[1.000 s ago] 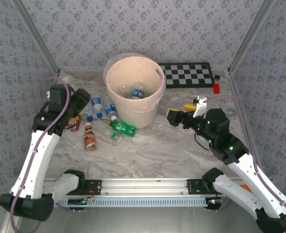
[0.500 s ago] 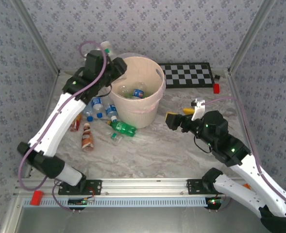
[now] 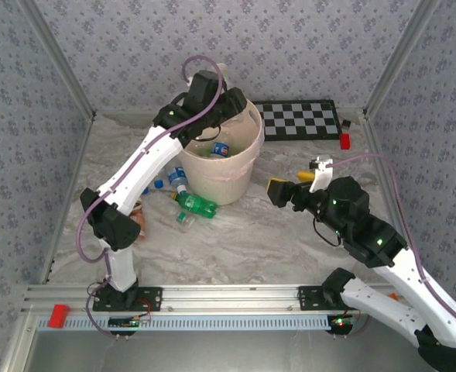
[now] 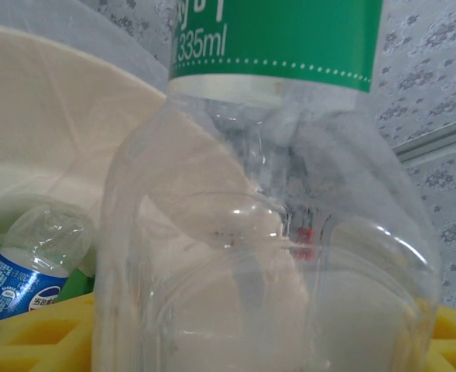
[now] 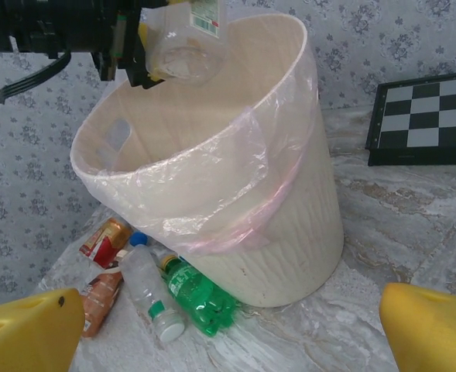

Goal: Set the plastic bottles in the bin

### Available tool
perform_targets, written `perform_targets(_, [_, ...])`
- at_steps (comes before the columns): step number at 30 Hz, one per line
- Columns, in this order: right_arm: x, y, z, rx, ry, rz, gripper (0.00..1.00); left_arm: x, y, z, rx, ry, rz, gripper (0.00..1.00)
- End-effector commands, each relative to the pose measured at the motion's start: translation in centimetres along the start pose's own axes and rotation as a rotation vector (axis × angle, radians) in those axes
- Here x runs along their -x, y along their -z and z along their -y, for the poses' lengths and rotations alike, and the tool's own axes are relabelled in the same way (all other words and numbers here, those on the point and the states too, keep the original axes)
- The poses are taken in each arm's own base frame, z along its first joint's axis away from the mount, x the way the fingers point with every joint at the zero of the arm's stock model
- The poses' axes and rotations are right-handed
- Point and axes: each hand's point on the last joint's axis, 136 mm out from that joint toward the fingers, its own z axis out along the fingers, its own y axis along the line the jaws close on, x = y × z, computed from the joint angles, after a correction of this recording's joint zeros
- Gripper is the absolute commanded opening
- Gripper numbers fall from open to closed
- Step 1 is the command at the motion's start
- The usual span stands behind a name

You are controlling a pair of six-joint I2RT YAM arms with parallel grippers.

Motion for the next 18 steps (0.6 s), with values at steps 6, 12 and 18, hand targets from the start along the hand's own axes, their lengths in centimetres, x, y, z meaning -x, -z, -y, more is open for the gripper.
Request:
perform_targets(6, [1.1,0.5,-0.2,-0.007,0.008,0.028,1.0,0.6,1.3,0.8,-0.014,0.01,0.018,0.67])
perform_targets(12, [1.0,0.4,-0.3,-0.005,0.005,0.026,1.0,0.6,2.0,0.4,-0.009,0.012,0.024,0.85])
perform_targets(18, [0.8,0.3,-0.2,-0.01,0.003,0.025,1.0,1.8,4.1,1.2,-0.038,0.003,0.055,0.99])
